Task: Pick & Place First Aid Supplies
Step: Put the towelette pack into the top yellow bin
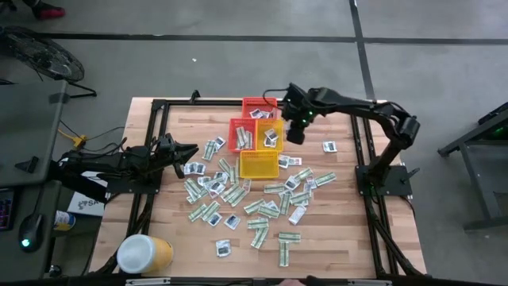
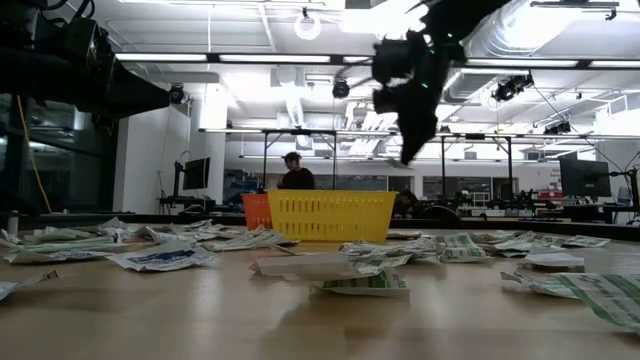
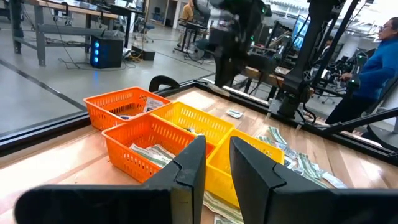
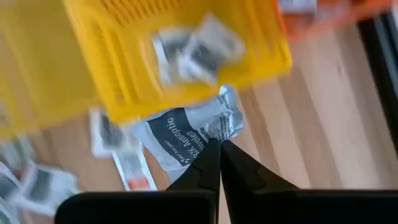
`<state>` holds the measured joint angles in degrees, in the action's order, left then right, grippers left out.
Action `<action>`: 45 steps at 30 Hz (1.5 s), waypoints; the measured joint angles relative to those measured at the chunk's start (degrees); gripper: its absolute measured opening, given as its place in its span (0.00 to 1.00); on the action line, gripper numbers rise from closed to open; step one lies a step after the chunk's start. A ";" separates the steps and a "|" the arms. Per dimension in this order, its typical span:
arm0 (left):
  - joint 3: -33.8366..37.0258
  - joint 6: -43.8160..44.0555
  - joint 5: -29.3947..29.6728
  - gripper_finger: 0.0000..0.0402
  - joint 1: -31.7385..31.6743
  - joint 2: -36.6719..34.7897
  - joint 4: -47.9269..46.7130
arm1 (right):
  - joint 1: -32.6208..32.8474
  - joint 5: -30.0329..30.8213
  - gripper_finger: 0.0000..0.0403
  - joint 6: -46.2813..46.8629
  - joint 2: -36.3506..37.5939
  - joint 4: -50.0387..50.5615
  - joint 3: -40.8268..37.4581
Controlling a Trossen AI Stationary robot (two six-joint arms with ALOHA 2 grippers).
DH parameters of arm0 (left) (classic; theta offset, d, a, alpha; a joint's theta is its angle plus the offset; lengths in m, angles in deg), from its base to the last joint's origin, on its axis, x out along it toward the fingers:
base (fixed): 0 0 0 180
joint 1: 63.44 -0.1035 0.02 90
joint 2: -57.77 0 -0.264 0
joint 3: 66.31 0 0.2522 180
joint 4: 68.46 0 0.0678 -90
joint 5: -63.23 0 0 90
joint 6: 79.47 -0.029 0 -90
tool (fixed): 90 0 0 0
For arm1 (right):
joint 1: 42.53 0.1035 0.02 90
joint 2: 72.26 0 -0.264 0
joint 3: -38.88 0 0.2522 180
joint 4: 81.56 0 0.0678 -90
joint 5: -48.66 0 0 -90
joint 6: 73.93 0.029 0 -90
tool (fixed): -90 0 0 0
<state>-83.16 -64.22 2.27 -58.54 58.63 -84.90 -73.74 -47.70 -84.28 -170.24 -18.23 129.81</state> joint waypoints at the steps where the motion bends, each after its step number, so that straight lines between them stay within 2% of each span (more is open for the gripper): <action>1: 0.00 0.01 0.00 0.18 -0.01 0.02 0.00 | 0.24 -0.86 0.00 0.41 -0.84 0.10 1.35; 11: 0.00 -0.01 0.01 0.18 -0.01 0.01 0.00 | 3.54 -1.34 0.00 1.46 -13.03 0.13 11.14; 20: 0.00 0.01 0.01 0.18 -0.01 0.02 0.00 | 5.07 -1.11 0.00 1.18 -18.51 -0.07 12.68; 26: 0.00 0.01 0.02 0.18 -0.01 0.02 0.00 | 5.07 -1.12 0.05 0.93 -18.57 -0.37 12.68; 35: 0.00 0.00 0.02 0.18 -0.01 0.02 0.00 | 5.01 -1.14 0.24 1.43 -17.99 0.61 12.68; 40: 0.01 0.01 0.02 0.18 0.01 0.02 0.00 | 4.22 0.29 0.31 2.86 -14.05 3.23 12.44; 45: 0.00 0.01 0.02 0.18 -0.01 0.02 0.00 | 2.61 1.15 0.34 7.53 -9.24 3.72 7.70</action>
<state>-83.16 -64.21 2.29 -58.55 58.65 -84.90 -71.13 -46.55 -76.74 -179.48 -14.51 137.51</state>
